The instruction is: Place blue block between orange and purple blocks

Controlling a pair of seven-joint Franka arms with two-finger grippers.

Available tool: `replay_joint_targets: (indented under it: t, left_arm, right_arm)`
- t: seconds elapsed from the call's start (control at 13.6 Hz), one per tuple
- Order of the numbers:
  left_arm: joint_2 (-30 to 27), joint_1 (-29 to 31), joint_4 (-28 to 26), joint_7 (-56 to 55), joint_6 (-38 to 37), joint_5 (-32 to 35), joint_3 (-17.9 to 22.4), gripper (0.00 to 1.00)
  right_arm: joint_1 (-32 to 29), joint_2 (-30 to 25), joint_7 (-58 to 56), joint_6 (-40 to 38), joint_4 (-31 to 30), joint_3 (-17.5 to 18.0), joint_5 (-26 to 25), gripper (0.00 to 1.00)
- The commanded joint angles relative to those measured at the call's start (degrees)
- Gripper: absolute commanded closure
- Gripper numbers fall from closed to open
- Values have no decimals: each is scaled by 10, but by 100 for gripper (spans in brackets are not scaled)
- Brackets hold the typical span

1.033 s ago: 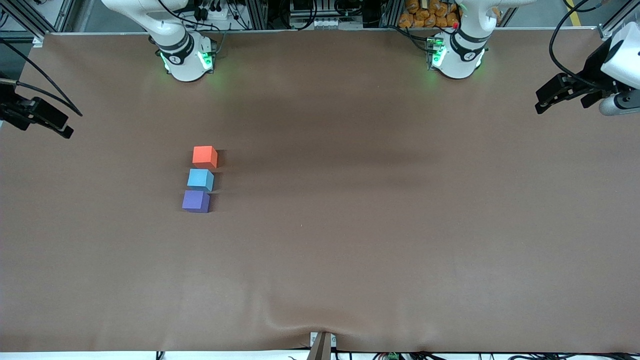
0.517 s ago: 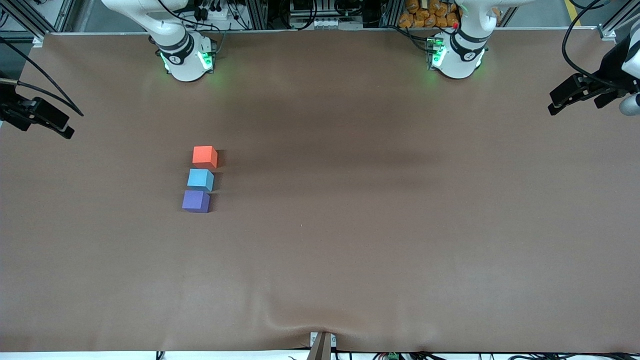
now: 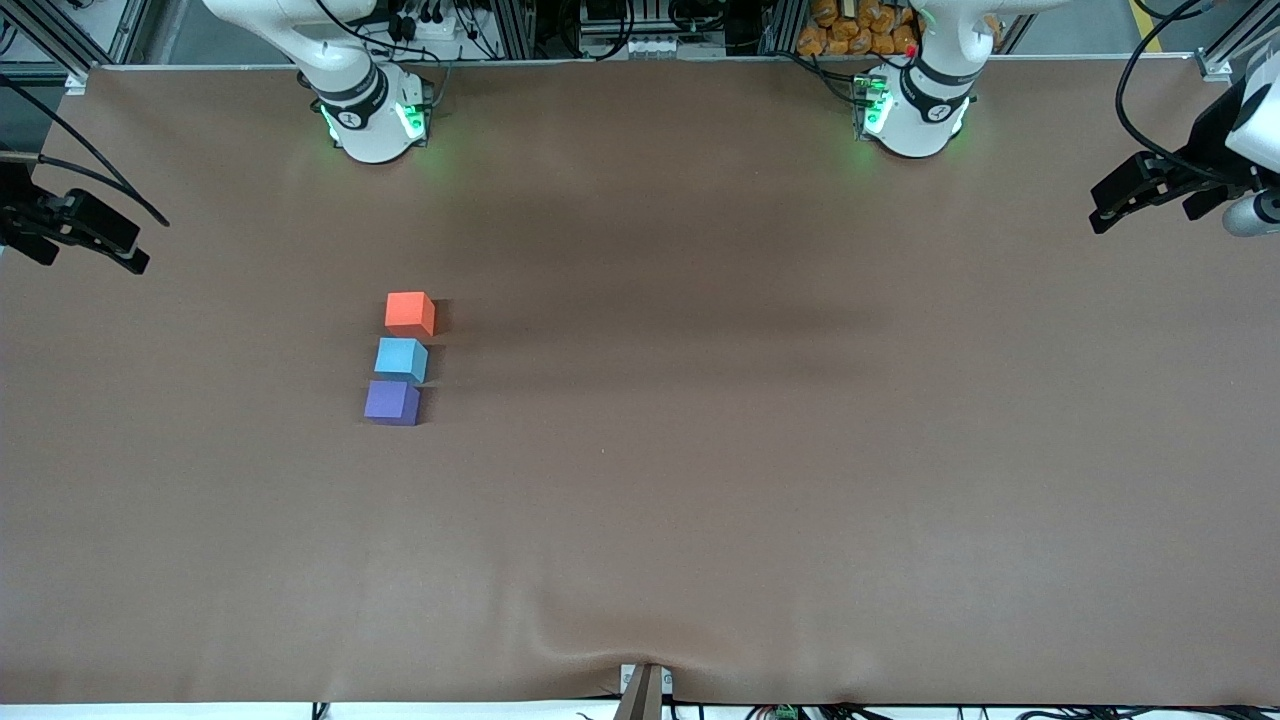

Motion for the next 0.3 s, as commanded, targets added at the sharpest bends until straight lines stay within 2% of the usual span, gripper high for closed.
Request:
replay_joint_targets:
  t: [0.0,0.22]
  left_arm:
    - [6,0,16,29,-11,10,-3,0]
    - [5,1,16,38,-17,5,-3,0]
  right_arm:
    - [-16,-3,-54,-6,0,9,4,0]
    - [-25,-3,-77,-14,-1,9,5,0]
